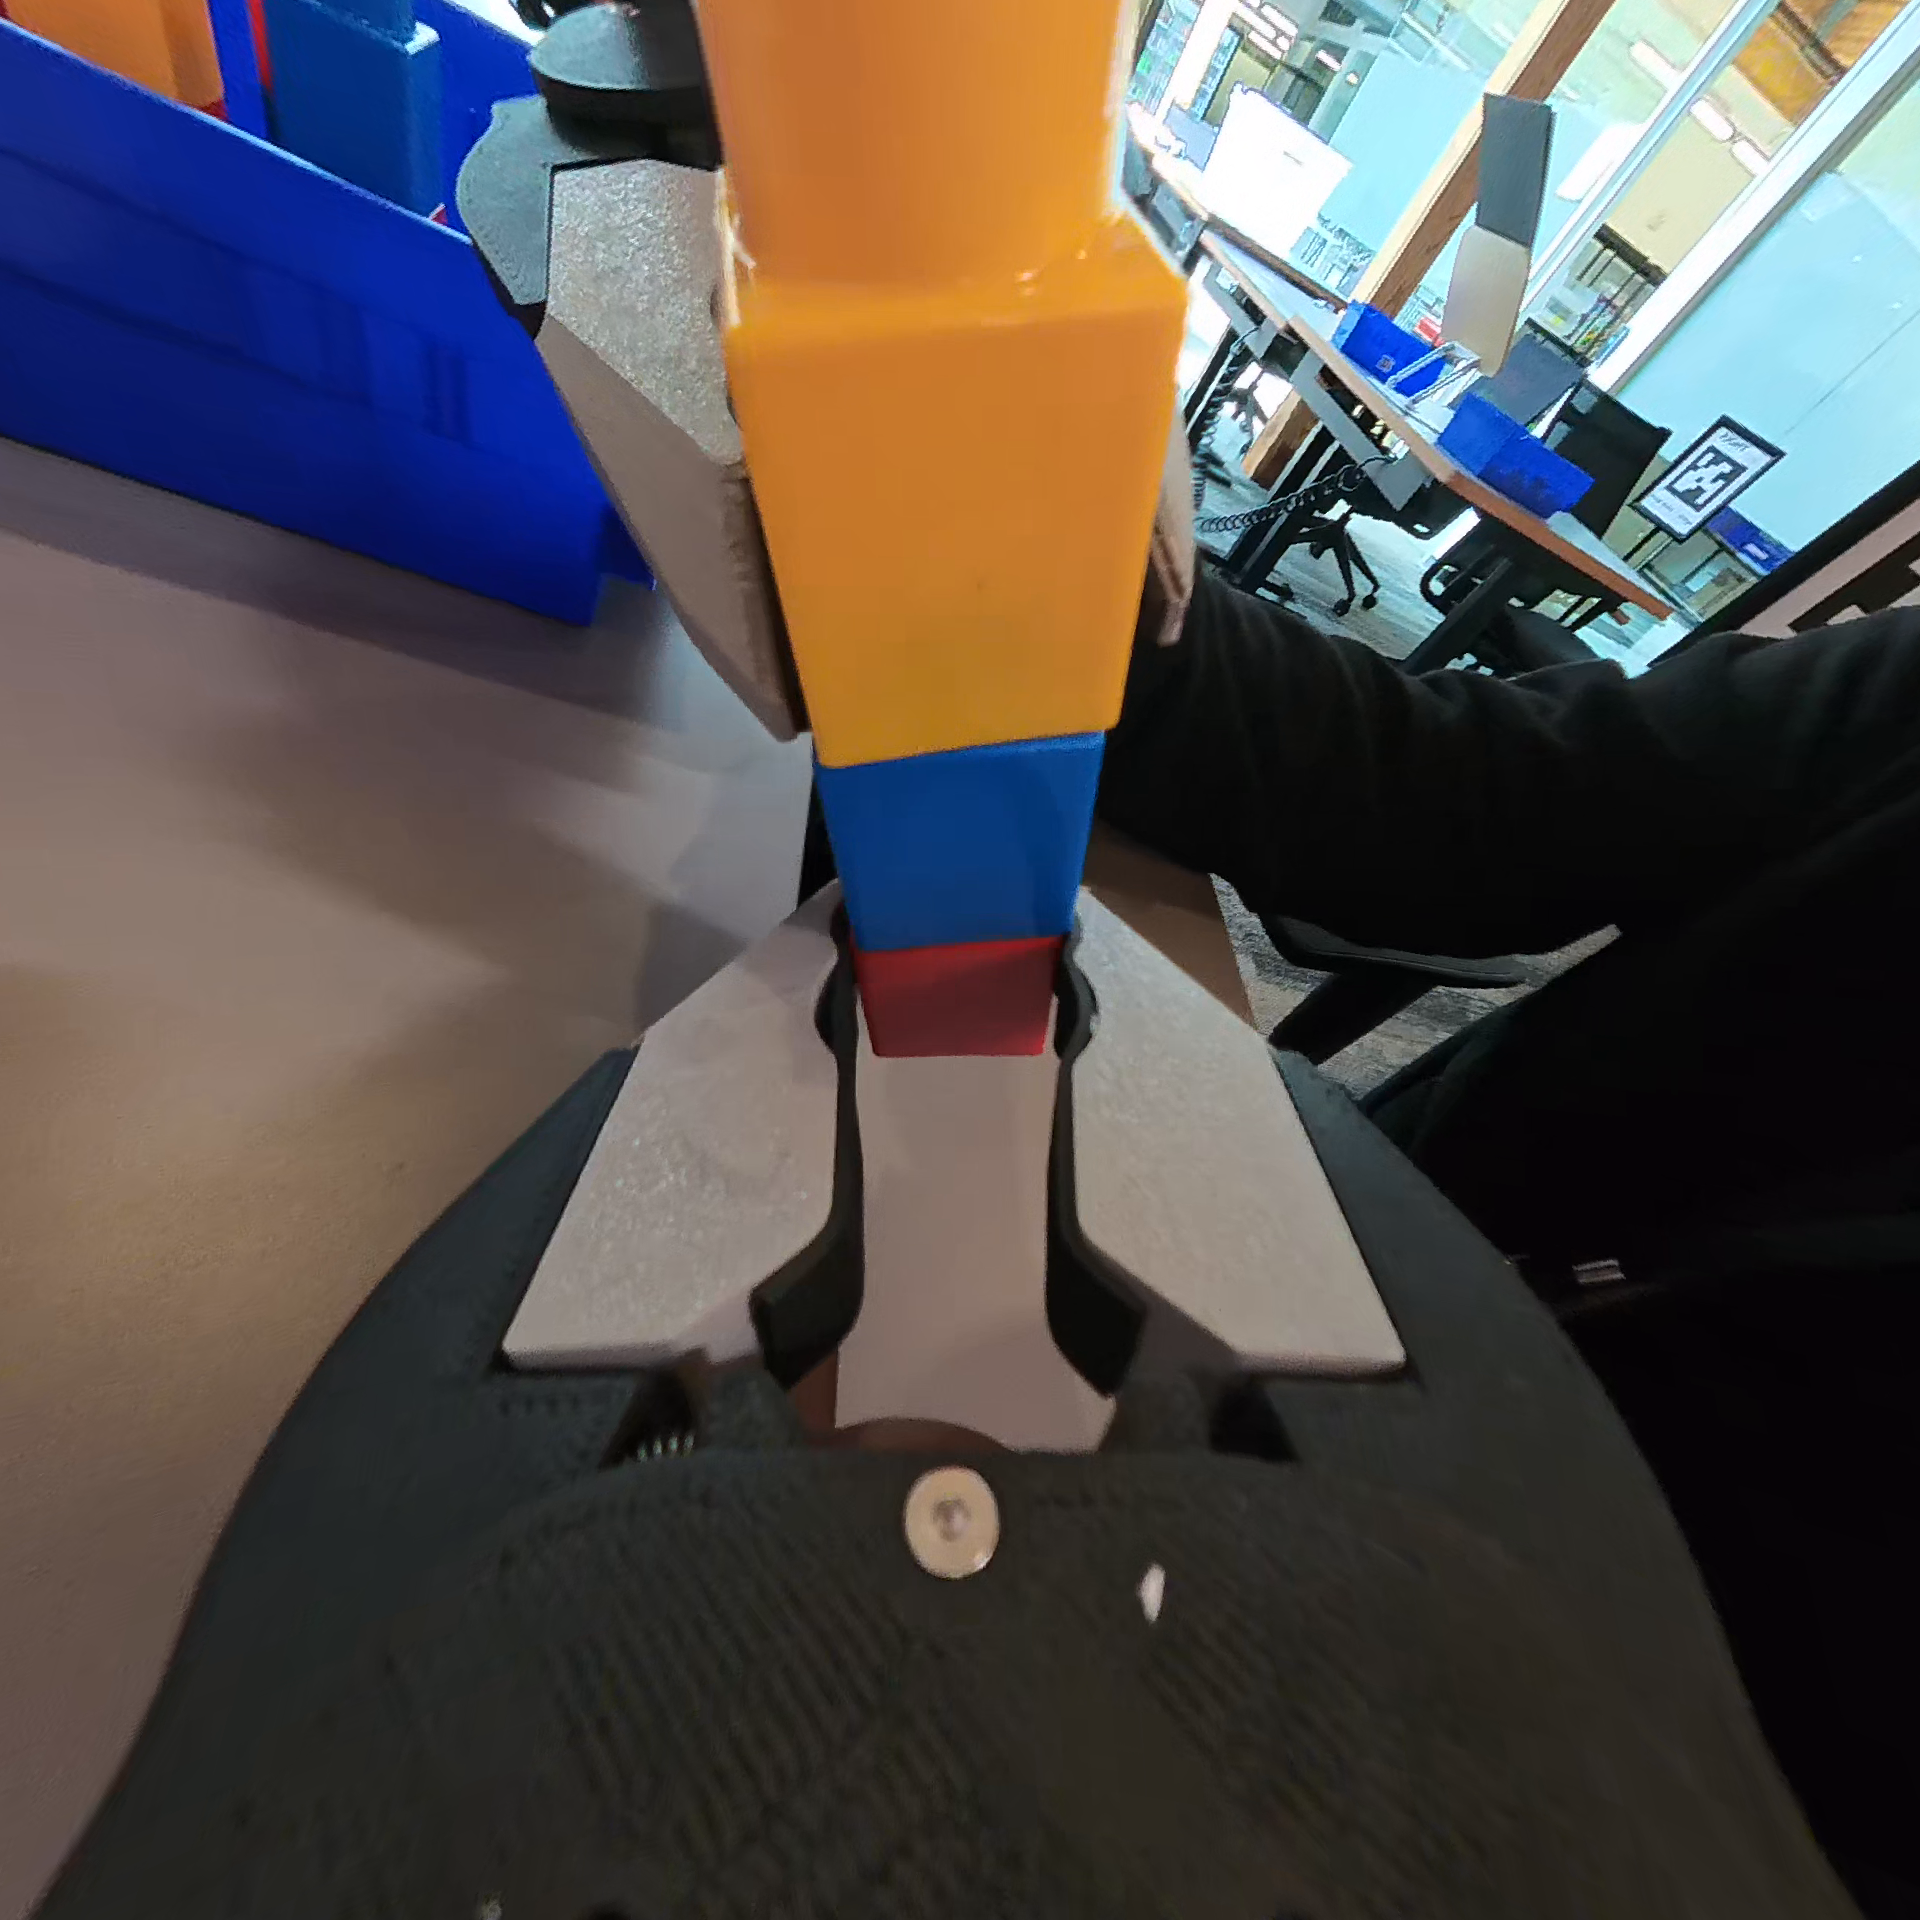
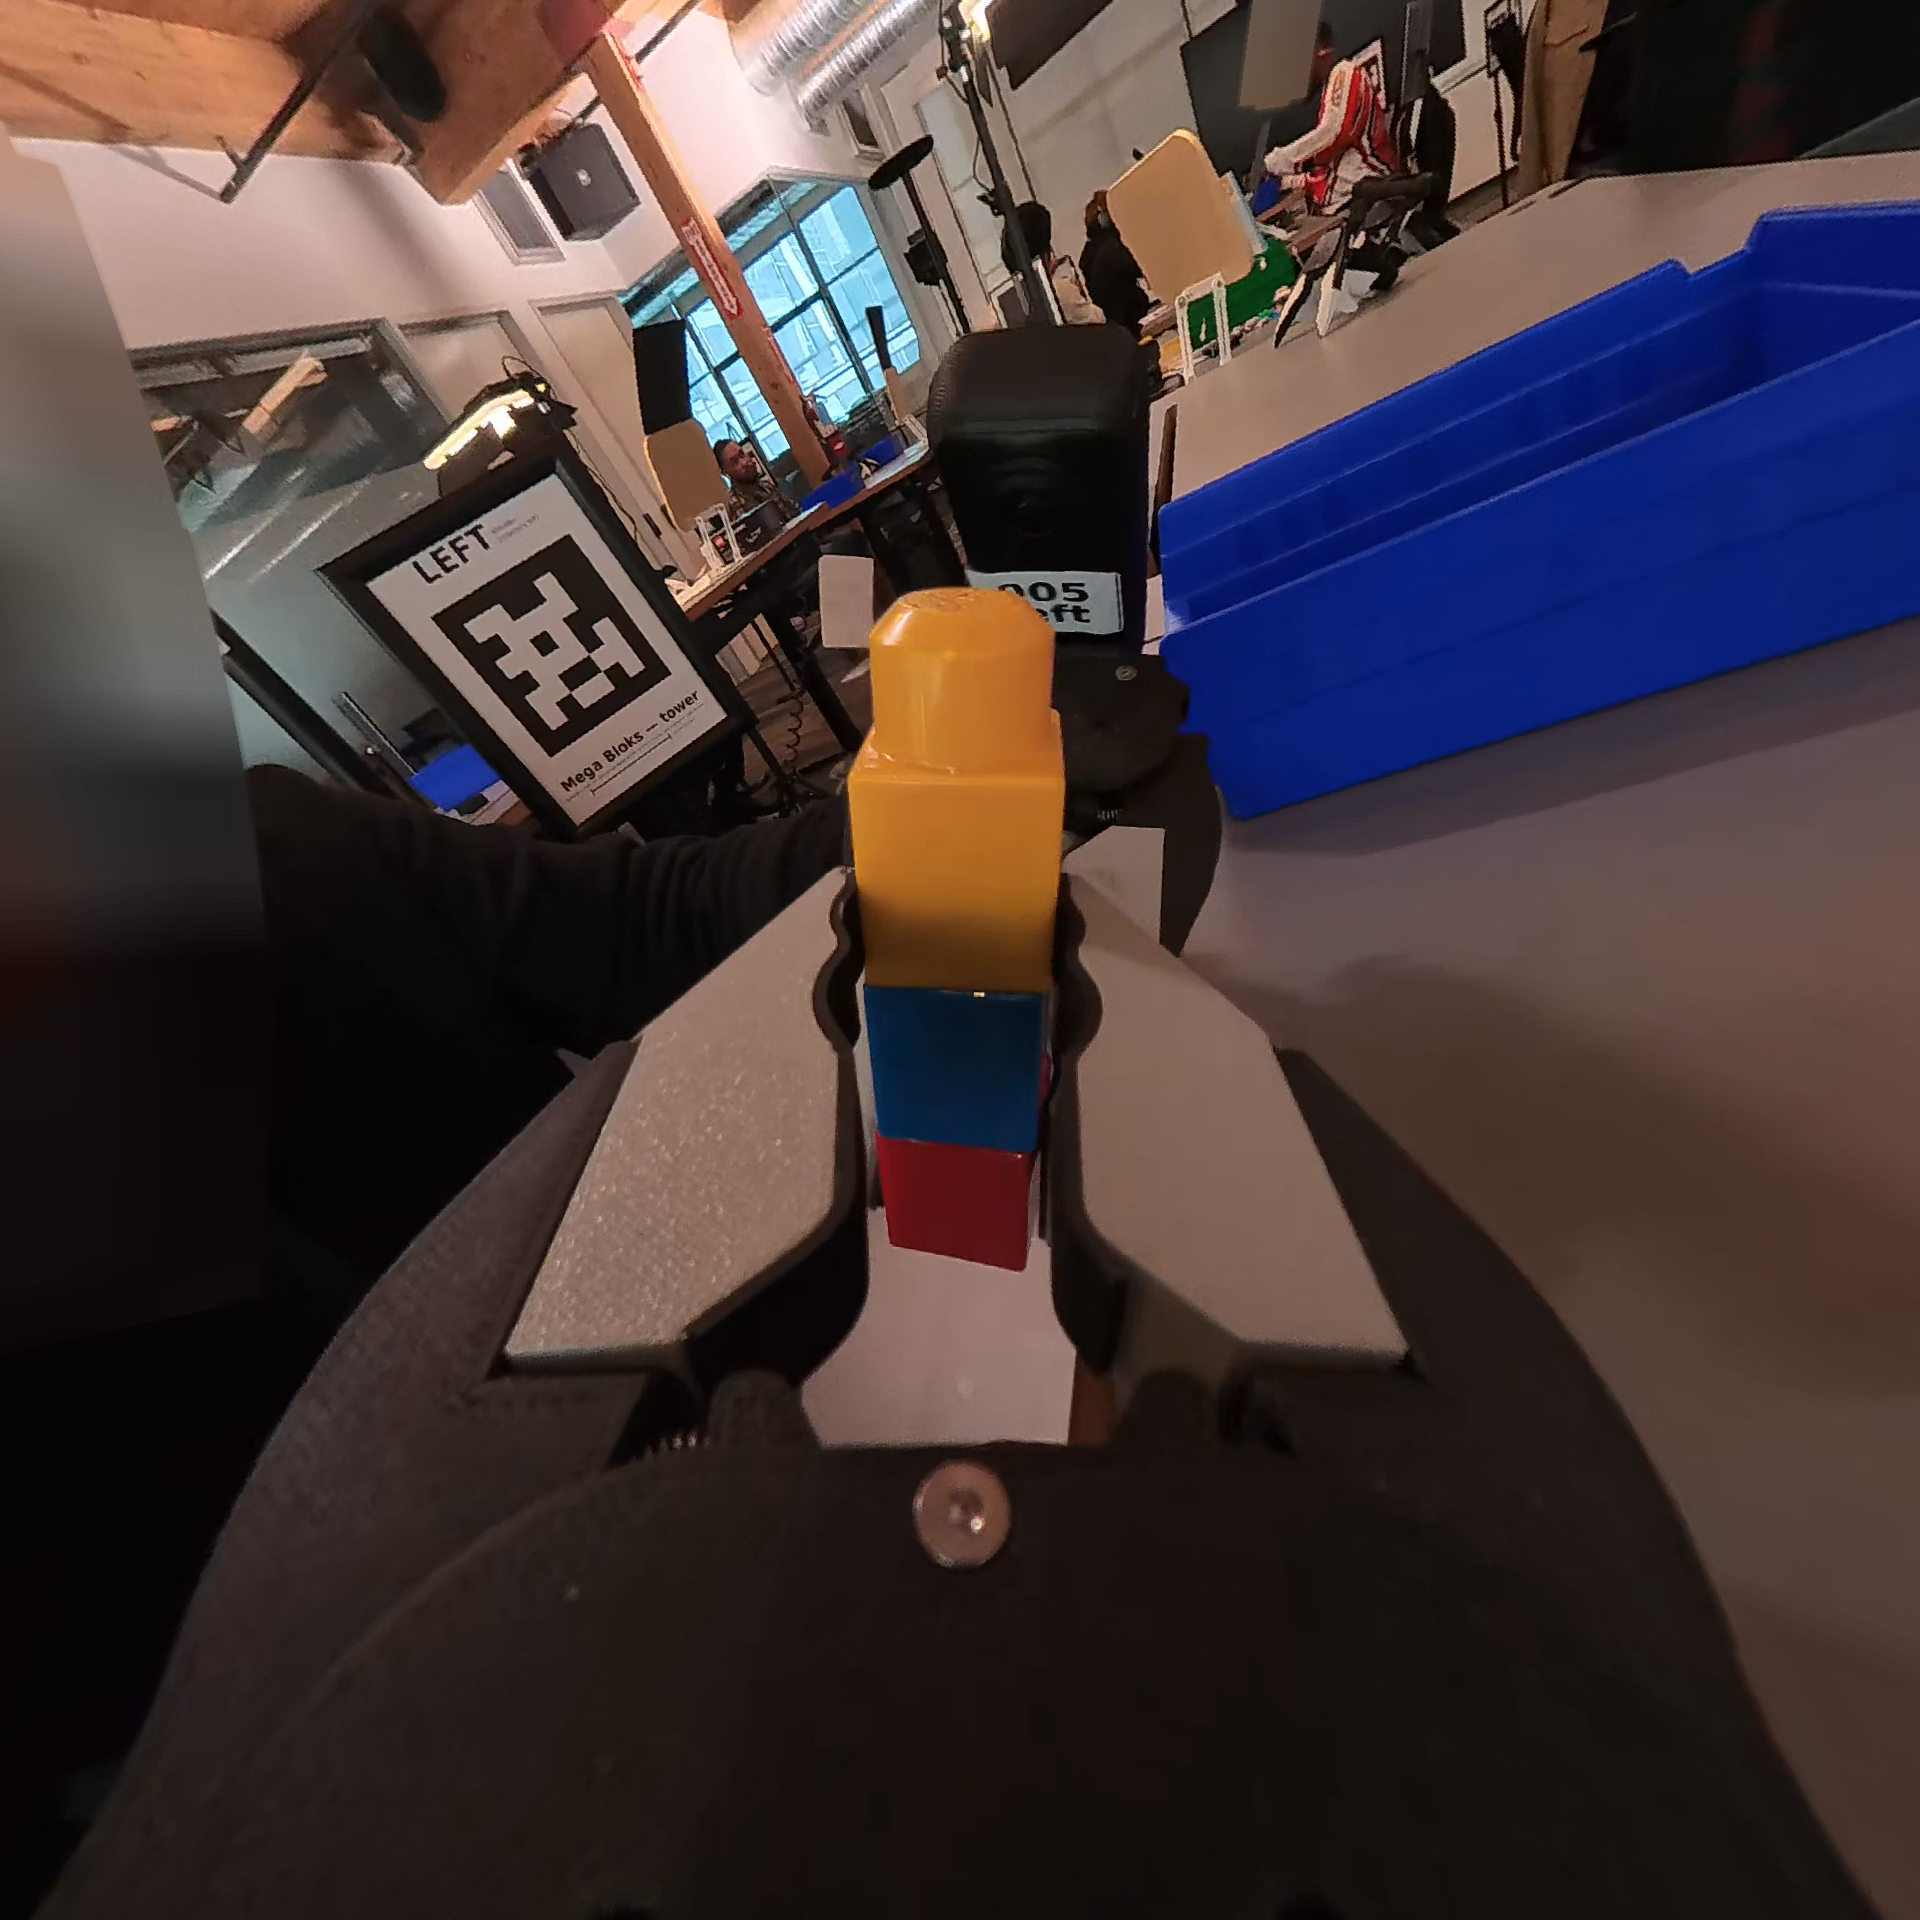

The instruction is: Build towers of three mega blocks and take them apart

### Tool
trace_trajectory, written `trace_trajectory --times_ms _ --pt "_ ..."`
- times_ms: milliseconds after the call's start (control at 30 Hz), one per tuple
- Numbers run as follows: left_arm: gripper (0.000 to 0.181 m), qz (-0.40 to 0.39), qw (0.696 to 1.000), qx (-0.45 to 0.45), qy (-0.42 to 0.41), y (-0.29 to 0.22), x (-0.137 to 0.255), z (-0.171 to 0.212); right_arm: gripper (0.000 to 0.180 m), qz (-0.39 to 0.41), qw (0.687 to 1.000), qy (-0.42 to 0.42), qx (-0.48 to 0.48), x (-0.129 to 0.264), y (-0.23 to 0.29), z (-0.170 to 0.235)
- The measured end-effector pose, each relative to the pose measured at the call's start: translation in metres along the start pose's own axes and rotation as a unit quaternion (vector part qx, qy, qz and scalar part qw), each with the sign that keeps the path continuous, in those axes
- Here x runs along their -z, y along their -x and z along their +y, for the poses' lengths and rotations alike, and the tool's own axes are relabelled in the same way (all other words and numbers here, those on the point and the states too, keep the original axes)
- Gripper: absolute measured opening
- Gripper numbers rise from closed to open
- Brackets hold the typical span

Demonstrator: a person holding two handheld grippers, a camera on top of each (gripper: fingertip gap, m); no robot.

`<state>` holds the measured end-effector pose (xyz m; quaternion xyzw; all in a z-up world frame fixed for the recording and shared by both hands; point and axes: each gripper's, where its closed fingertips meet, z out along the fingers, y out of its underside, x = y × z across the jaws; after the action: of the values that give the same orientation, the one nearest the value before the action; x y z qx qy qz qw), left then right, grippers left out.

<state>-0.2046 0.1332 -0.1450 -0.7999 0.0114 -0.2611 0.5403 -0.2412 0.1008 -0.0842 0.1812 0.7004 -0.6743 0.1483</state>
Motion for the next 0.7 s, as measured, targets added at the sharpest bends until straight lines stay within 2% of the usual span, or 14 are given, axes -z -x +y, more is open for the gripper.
trace_trajectory --times_ms 100,467,600,700 --pt "0.034 -0.03 0.999 -0.006 0.01 0.008 -0.001 0.002 0.033 0.031 0.999 0.015 0.014 -0.001 -0.005 0.002" --pt "0.034 -0.061 0.998 0.002 0.021 0.019 0.0 0.006 0.034 0.075 0.996 0.037 0.024 0.001 -0.015 0.007" --pt "0.034 -0.047 0.999 0.009 0.006 0.017 0.002 0.003 0.033 0.062 0.998 0.017 0.022 0.0 -0.014 0.002" --pt "0.035 -0.008 0.999 0.035 -0.009 0.01 0.004 0.001 0.033 0.051 0.998 0.016 0.02 0.0 -0.01 0.002"
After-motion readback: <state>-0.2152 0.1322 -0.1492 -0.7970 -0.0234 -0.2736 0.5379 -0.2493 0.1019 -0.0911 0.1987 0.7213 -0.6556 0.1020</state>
